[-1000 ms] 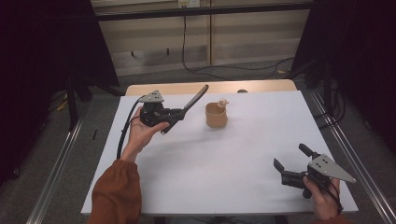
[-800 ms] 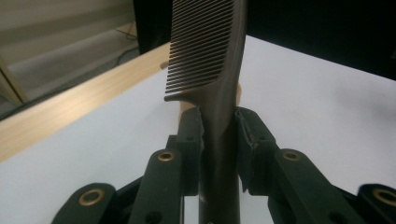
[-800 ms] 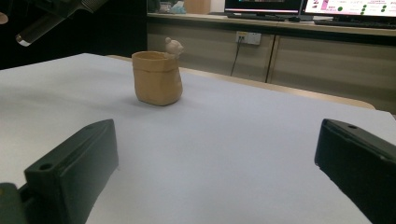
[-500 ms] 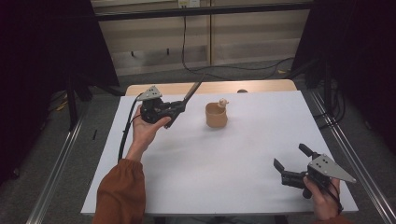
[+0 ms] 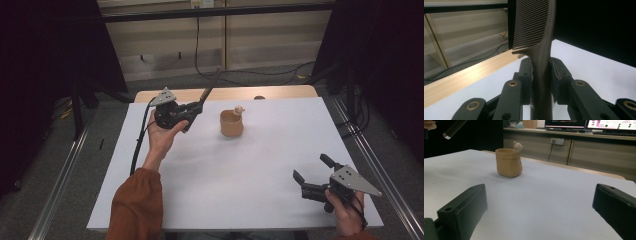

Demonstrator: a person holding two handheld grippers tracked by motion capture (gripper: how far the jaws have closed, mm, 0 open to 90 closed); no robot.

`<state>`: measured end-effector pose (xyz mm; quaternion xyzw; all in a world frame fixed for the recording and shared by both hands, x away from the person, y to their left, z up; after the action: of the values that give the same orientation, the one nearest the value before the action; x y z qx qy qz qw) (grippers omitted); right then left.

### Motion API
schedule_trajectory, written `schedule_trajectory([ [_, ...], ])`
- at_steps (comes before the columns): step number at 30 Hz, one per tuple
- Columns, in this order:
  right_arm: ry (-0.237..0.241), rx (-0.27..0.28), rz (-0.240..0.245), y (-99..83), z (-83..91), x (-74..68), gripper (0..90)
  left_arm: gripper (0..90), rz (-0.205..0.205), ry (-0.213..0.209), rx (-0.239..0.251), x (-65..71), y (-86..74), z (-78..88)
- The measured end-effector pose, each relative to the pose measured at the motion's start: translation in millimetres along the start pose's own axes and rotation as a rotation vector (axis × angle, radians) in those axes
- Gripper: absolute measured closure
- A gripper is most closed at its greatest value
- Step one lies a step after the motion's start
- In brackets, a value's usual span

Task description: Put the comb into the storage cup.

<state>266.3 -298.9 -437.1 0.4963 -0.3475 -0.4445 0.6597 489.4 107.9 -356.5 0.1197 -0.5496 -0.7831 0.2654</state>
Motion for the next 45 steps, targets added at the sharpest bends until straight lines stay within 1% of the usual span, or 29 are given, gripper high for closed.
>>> schedule_trajectory([
  [1,0.0,0.001,0.001,0.0,-0.1,0.1,0.0,73.0,0.001,-0.003,0.004,0.6,0.9,-1.2],
  [2,0.002,-0.001,0.002,0.0,0.0,0.1,0.0,73.0,-0.001,0.005,0.006,1.5,2.1,-2.7],
  [5,0.001,0.001,0.0,0.0,-0.1,0.0,0.0,73.0,-0.002,0.002,0.016,3.5,5.3,-6.5],
  [6,0.001,-0.001,-0.001,0.0,0.2,0.0,0.0,73.0,-0.007,0.009,0.021,4.5,6.9,-8.0],
  [7,0.001,0.0,-0.001,0.0,0.3,0.0,0.0,73.0,-0.009,0.006,0.025,4.8,8.0,-8.9],
  [11,0.003,0.0,0.002,0.0,0.2,-0.1,0.0,73.0,-0.041,0.003,0.051,8.0,13.5,-14.5],
  [13,0.002,0.0,0.002,0.0,0.2,0.0,0.0,73.0,-0.046,-0.011,0.065,9.8,16.6,-17.7],
  [14,0.002,-0.001,0.002,0.0,0.2,0.0,0.0,72.9,-0.051,-0.008,0.07,11.0,17.5,-19.0],
  [17,0.004,0.001,0.002,0.0,0.3,-0.1,0.0,73.0,-0.048,-0.01,0.074,12.3,19.3,-23.4],
  [19,0.004,0.002,0.002,0.0,0.3,-0.2,0.0,73.0,-0.057,-0.013,0.082,12.3,20.0,-26.6],
  [20,0.004,0.002,0.002,0.0,0.3,-0.2,0.0,73.0,-0.05,-0.013,0.084,12.6,20.3,-28.8],
  [21,0.005,0.002,0.001,0.0,0.3,-0.2,0.0,73.0,-0.053,-0.02,0.076,12.5,20.7,-31.4],
  [23,0.006,0.0,0.002,0.0,0.4,-0.3,0.0,73.0,-0.068,-0.013,0.07,13.4,20.8,-35.8],
  [24,0.006,0.001,0.002,0.0,0.4,-0.2,0.0,73.0,-0.068,-0.02,0.074,13.7,20.9,-39.4],
  [26,0.005,0.001,0.003,-0.1,0.3,0.1,0.0,73.0,-0.079,-0.018,0.073,14.8,21.1,-45.8],
  [29,0.005,0.0,0.003,-0.1,0.2,0.0,0.0,73.0,-0.079,-0.023,0.075,15.1,21.4,-49.9],
  [33,0.005,0.0,0.002,-0.2,0.5,0.1,0.0,73.0,-0.068,-0.03,0.075,15.3,24.0,-57.0],
  [34,0.005,-0.001,0.001,-0.2,0.4,0.1,0.0,73.0,-0.07,-0.027,0.078,15.4,25.5,-59.2],
  [35,0.006,-0.001,0.002,-0.2,0.5,0.1,0.0,73.0,-0.07,-0.037,0.079,15.5,26.5,-61.4],
  [36,0.008,0.0,-0.001,-0.1,0.5,0.0,0.0,73.0,-0.086,-0.033,0.08,15.8,27.5,-65.8],
  [37,0.008,0.0,-0.002,-0.2,0.6,-0.1,0.0,73.0,-0.086,-0.033,0.08,15.8,27.5,-65.8],
  [39,0.009,0.001,-0.001,-0.1,0.6,-0.1,0.0,73.0,-0.082,-0.04,0.092,15.6,27.6,-71.5],
  [40,0.009,0.0,-0.002,-0.2,0.6,-0.2,0.0,73.0,-0.081,-0.036,0.098,15.1,27.1,-73.9],
  [44,0.014,0.004,-0.003,-0.2,0.5,0.1,0.0,73.0,-0.059,-0.037,0.095,12.3,22.7,-85.4],
  [45,0.014,0.004,-0.003,-0.2,0.5,0.1,0.0,73.0,-0.059,-0.037,0.095,12.3,22.7,-85.4],
])
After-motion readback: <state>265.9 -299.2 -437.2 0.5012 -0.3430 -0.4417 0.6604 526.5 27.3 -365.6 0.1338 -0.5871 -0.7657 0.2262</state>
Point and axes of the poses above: each handheld gripper's, and its own axes: z roughly backward along the jaws, y roughly out of its top, x roughly to its right, the point moved 2 cm from there along -z, roughly forward along the jaws, and after that the axes turned 5 degrees about -x, right-handed, at the moved point
